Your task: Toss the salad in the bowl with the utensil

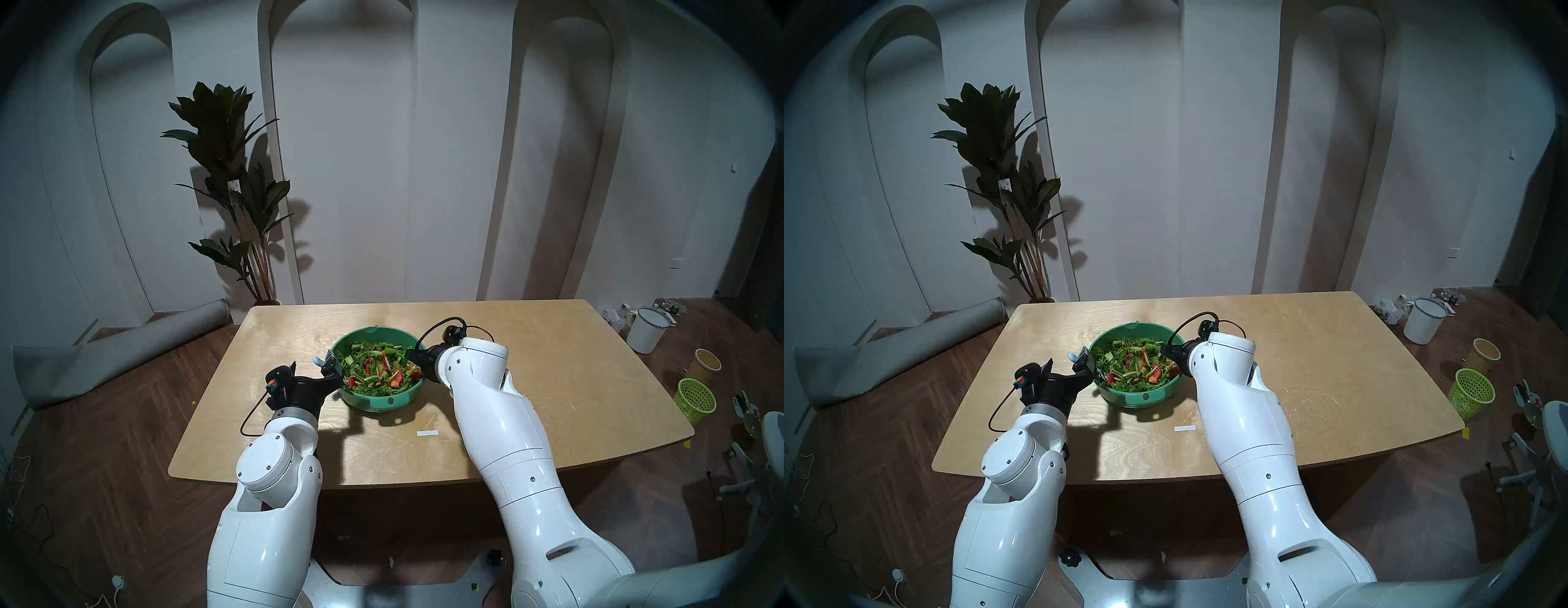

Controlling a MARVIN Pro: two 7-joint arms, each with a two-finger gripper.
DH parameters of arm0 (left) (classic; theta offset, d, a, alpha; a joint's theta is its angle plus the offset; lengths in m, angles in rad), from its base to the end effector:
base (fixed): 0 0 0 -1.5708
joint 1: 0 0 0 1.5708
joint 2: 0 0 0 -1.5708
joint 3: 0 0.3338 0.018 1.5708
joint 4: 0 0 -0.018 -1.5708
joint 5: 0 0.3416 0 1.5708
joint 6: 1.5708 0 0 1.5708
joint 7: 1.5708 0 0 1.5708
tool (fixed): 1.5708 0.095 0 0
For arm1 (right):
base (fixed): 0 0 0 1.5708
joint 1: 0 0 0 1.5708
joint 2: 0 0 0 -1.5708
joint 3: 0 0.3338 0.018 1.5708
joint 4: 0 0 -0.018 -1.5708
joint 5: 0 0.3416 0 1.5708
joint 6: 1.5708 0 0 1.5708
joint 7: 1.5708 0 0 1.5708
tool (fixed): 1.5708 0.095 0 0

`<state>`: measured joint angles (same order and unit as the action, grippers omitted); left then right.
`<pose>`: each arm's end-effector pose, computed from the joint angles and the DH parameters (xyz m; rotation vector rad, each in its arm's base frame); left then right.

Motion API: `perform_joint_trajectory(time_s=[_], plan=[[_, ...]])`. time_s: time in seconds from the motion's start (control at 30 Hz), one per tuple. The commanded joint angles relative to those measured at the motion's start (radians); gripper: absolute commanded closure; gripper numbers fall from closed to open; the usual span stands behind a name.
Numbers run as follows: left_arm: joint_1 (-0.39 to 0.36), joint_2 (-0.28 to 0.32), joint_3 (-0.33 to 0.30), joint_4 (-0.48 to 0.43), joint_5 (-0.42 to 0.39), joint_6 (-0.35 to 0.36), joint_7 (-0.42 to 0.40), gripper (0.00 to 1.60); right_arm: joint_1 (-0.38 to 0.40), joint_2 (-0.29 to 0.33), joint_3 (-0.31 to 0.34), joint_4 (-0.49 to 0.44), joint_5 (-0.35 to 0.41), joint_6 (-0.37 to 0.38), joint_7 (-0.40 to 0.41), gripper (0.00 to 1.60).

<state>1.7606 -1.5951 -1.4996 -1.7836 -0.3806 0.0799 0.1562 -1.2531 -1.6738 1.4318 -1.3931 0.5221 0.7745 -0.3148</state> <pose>0.3902 -0.0277 -0.3510 2.1223 0.4896 1.9179 0.5285 0.1119 -0.3343 -2.5489 0.2507 -1.1580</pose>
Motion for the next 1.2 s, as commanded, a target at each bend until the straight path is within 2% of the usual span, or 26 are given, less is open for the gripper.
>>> perform_joint_trajectory(time_s=[0.0,0.17,0.63,0.67,0.73,0.8,0.87,1.03,1.1,1.13,1.17], plan=[[-0.074,0.003,0.029,0.011,-0.022,-0.034,0.019,0.0,0.012,0.0,0.0,-0.022,0.001,0.0,0.003,1.6],[-0.094,0.002,0.042,0.037,-0.03,-0.063,0.043,0.0,0.011,-0.001,0.0,-0.022,0.001,0.0,0.003,1.6],[-0.129,-0.003,0.044,0.105,-0.072,-0.065,0.061,0.01,0.011,0.0,0.0,-0.023,0.001,0.0,0.003,1.6],[-0.13,-0.003,0.045,0.107,-0.076,-0.07,0.062,0.06,0.011,0.0,0.0,-0.023,0.001,0.0,0.003,1.6],[-0.128,-0.003,0.044,0.107,-0.077,-0.077,0.059,0.31,0.011,0.0,0.0,-0.023,0.001,0.0,0.003,1.6],[-0.128,-0.003,0.044,0.106,-0.077,-0.078,0.059,0.35,0.011,-0.001,0.0,-0.023,0.001,0.0,0.003,1.6],[-0.128,-0.001,0.045,0.104,-0.077,-0.081,0.061,0.54,0.011,-0.001,0.0,-0.023,0.001,0.0,0.003,1.6],[-0.127,0.001,0.045,0.102,-0.077,-0.08,0.065,0.51,0.011,-0.001,0.0,-0.023,0.001,0.0,0.003,1.6],[-0.128,0.002,0.045,0.104,-0.079,-0.079,0.064,0.57,0.011,-0.001,0.0,-0.023,0.001,0.0,0.003,1.6],[-0.128,0.002,0.045,0.105,-0.077,-0.082,0.065,0.65,0.011,-0.001,0.0,-0.023,0.001,0.0,0.003,1.6],[-0.127,0.002,0.042,0.104,-0.09,-0.074,0.057,0.8,0.011,0.0,0.0,-0.023,0.001,0.0,0.003,1.6]])
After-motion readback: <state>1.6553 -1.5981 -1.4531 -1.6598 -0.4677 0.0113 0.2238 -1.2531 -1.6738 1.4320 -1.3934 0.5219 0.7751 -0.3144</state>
